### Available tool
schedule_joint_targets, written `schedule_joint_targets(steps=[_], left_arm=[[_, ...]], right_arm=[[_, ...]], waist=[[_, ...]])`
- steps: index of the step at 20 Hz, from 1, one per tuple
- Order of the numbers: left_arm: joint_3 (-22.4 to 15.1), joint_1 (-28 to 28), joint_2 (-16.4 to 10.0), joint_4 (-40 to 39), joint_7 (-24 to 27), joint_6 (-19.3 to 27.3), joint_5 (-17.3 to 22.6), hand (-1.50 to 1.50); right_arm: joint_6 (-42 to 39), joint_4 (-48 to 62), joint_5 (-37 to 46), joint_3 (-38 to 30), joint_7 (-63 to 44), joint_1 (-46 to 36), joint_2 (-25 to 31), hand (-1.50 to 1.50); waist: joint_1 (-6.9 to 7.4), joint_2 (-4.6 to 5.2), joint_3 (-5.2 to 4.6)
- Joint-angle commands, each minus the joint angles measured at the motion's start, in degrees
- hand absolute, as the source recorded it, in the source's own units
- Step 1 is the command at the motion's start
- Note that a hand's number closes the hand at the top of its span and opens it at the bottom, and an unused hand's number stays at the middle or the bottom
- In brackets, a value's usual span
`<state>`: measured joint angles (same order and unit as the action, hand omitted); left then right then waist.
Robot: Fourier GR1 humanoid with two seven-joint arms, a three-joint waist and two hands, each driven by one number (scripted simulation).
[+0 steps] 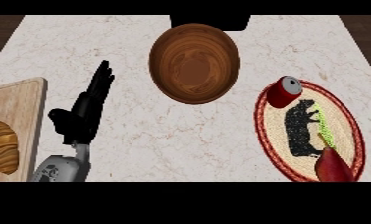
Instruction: Pick the pear from the placemat and place it in the bowl
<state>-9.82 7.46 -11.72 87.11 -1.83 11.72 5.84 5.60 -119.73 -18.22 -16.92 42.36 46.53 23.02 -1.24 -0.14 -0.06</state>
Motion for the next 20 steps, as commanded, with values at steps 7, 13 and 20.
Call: schedule_joint_targets(steps=[7,13,20], left_arm=[[-2.23,-0.67,1.99,2.16,-0.69,0.97,-3.08,0.00],[0.28,-0.98,1.02,2.20,-2.98,-2.17,-1.07,0.00],[1.54,-1.48,1.55,3.57,-2.36,-3.96,-1.36,0.00]], right_arm=[[-3.98,-5.37,3.41,-4.44,-20.19,5.07,7.44,-1.50],[-5.25,0.88,12.67,1.13,-23.90,-2.53,4.55,-1.50],[-13.37,12.15,13.13,-1.79,-15.27,-7.58,2.38,-1.50]], waist=[[1.01,0.15,-0.01],[1.11,0.10,0.05],[1.01,0.05,0.07]])
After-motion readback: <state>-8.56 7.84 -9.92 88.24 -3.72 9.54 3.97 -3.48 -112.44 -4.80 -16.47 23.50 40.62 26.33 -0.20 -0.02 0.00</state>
